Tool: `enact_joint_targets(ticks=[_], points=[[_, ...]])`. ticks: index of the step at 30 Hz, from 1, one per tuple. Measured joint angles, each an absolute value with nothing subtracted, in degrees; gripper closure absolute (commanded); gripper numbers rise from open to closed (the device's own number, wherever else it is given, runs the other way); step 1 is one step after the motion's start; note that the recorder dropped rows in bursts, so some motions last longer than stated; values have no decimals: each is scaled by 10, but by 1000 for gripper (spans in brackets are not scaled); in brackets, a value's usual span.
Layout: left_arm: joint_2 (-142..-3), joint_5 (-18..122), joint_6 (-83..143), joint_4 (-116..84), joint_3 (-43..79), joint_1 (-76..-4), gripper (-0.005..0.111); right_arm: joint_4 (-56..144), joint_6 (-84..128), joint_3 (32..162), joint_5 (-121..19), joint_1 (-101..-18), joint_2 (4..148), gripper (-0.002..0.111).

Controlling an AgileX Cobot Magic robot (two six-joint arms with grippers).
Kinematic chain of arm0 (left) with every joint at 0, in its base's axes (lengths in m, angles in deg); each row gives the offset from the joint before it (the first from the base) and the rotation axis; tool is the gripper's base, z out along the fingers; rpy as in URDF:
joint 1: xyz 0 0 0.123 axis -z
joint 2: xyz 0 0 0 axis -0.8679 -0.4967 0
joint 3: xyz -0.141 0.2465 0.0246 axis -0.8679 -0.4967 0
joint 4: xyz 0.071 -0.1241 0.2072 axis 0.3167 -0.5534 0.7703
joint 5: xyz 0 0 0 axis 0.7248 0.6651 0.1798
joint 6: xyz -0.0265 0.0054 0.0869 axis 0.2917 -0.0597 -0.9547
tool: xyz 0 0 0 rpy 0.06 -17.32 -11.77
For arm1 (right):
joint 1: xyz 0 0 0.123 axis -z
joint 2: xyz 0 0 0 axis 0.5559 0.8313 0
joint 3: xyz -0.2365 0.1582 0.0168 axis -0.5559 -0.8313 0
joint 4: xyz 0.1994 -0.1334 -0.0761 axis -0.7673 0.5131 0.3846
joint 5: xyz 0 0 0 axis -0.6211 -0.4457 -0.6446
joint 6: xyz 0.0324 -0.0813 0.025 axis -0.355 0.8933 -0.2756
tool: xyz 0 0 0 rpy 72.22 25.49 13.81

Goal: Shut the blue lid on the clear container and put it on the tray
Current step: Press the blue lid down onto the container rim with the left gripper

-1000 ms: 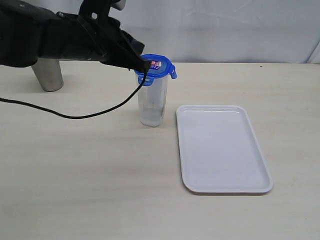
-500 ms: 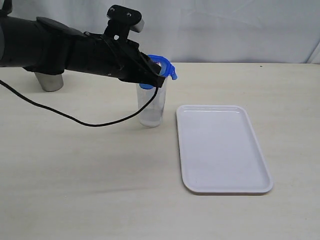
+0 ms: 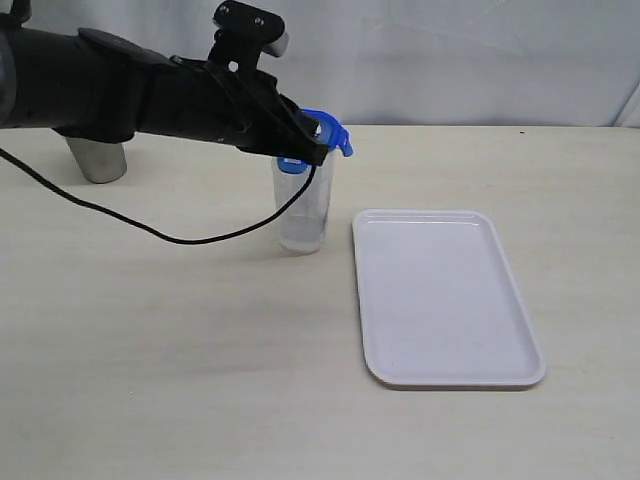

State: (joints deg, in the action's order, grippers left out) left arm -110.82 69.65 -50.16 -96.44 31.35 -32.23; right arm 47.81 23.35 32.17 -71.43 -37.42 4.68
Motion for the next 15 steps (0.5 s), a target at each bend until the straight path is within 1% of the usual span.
enact_joint_targets(ticks=[15], points=[[-1130,712,-502,-964,335,-322,107,478,234,322,-714,-374,47,104]])
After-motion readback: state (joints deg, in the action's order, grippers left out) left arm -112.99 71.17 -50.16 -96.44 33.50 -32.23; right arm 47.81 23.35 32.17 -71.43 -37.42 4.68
